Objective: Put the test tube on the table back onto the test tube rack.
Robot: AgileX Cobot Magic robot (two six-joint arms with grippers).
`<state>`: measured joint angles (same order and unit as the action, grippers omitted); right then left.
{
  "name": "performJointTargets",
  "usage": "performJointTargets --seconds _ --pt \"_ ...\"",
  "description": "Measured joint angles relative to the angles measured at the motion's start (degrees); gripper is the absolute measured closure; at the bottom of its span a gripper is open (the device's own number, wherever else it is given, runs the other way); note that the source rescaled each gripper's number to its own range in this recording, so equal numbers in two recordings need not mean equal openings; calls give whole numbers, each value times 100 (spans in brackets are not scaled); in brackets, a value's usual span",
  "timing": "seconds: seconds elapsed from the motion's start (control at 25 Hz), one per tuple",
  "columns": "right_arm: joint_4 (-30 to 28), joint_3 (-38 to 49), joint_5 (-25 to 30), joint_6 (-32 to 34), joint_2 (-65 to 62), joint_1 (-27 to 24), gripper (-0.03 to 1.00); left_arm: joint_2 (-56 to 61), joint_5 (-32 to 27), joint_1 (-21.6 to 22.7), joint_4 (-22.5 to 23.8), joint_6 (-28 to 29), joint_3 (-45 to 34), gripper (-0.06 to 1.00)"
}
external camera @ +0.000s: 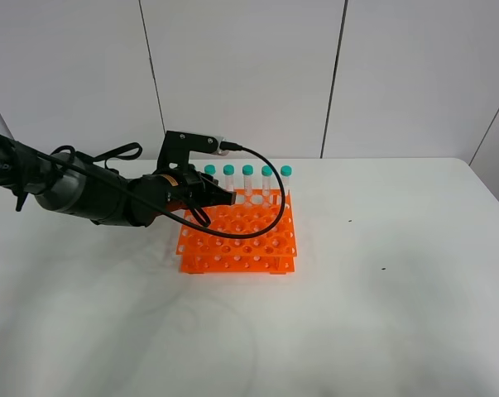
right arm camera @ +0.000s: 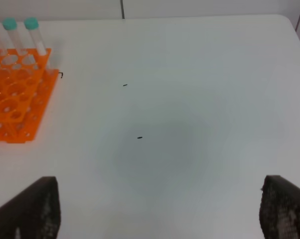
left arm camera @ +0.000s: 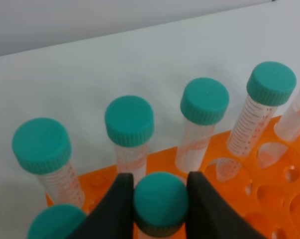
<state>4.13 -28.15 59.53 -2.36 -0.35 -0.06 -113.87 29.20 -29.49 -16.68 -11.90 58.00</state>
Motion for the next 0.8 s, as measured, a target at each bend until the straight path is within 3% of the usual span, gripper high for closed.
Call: performJointTargets --seconds 0.16,0.32,0.44,0.8 --pt "6 0 0 0 0 0 3 0 -17 0 0 0 12 92" --pt "6 0 0 0 0 0 3 44 -58 0 0 59 12 62" --pt "6 0 0 0 0 0 3 183 -135 0 0 77 12 52" --pt "6 0 0 0 0 0 3 1058 -799 0 86 78 12 48"
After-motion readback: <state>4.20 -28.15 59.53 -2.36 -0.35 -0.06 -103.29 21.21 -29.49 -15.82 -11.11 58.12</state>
